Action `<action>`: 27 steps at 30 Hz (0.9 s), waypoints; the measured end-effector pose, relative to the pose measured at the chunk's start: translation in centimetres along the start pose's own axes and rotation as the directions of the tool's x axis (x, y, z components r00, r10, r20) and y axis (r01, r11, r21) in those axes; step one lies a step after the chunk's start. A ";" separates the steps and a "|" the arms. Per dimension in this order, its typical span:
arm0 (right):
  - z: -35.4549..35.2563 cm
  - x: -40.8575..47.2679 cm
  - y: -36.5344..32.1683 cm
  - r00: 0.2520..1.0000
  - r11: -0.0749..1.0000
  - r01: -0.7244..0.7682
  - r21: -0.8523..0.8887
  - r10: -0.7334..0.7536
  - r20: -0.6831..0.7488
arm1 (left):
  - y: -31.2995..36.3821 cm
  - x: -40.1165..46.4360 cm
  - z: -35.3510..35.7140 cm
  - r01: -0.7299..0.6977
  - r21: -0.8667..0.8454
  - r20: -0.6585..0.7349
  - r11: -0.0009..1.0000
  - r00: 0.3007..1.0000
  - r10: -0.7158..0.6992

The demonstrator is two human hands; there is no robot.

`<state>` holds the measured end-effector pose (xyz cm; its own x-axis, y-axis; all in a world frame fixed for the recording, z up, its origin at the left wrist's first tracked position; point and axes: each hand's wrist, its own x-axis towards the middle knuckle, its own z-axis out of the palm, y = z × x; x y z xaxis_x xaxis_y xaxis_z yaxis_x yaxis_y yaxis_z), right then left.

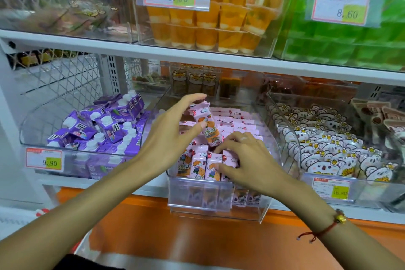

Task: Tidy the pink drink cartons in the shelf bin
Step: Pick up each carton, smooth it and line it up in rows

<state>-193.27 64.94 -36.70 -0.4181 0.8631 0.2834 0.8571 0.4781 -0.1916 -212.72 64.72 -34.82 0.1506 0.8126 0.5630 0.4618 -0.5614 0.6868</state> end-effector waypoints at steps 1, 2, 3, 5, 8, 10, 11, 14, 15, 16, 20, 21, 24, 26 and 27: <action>-0.3 -0.1 0.1 1.000 0.998 0.002 0.061 -0.002 -0.010 | 0.0 0.2 0.0 -0.017 0.016 0.021 1.000 1.000 0.016; -0.5 -0.3 0.2 1.000 0.995 0.007 0.104 -0.006 -0.015 | 0.0 0.5 0.0 -0.026 0.030 0.044 0.999 0.999 0.025; -0.6 -0.4 0.3 1.000 0.992 0.015 0.129 -0.013 -0.013 | 0.1 0.9 -0.1 -0.029 0.045 0.071 0.999 0.997 0.026; -0.7 -0.7 0.3 0.999 0.989 0.038 0.145 -0.038 -0.003 | 0.2 1.7 -0.3 -0.027 0.068 0.137 0.997 0.990 0.018; -0.5 -0.9 0.5 0.998 0.988 0.064 0.141 -0.064 -0.006 | 0.8 2.8 -0.7 -0.043 0.085 0.227 0.995 0.974 0.023; -0.5 -1.0 0.6 0.998 0.987 0.063 0.146 -0.063 -0.005 | 1.1 3.3 -0.8 -0.081 0.122 0.270 0.989 0.962 0.046; -0.5 -1.0 0.6 0.998 0.987 0.061 0.152 -0.061 -0.004 | 1.1 3.4 -0.8 -0.095 0.143 0.296 0.985 0.954 0.049; -0.5 -0.9 0.6 0.999 0.987 0.052 0.155 -0.051 -0.009 | 1.0 3.9 -0.6 -0.094 0.245 0.394 0.965 0.919 -0.010; -0.5 -0.9 0.5 0.999 0.987 0.046 0.153 -0.045 -0.012 | 0.7 4.1 -0.4 -0.137 0.335 0.424 0.932 0.905 -0.019; -0.5 -0.9 0.5 0.999 0.988 0.040 0.152 -0.038 -0.014 | 0.5 4.4 -0.1 -0.205 0.432 0.458 0.878 0.889 -0.018; -0.3 -0.9 0.5 0.999 0.990 0.035 0.135 -0.032 -0.024 | -0.3 4.7 1.2 -0.356 0.555 0.608 0.752 0.791 -0.074; -0.2 -0.9 0.5 0.999 0.991 0.039 0.128 -0.036 -0.028 | -0.3 4.8 1.3 -0.347 0.539 0.624 0.768 0.776 -0.087; 0.1 -0.9 0.4 0.999 0.993 0.031 0.113 -0.026 -0.047 | -0.2 4.6 1.0 -0.319 0.514 0.626 0.796 0.774 -0.094; 0.0 -0.9 0.4 0.999 0.994 0.020 0.110 -0.015 -0.050 | -0.1 4.3 0.7 -0.322 0.540 0.576 0.777 0.815 -0.064; 0.0 -0.9 0.3 0.999 0.994 0.019 0.108 -0.014 -0.045 | -0.1 4.0 0.6 -0.320 0.546 0.539 0.774 0.841 -0.033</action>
<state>-192.59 64.30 -36.99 -0.4164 0.8479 0.3281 0.8116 0.5093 -0.2861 -211.59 68.08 -32.94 0.5830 0.7867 0.2032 0.7868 -0.6090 0.1002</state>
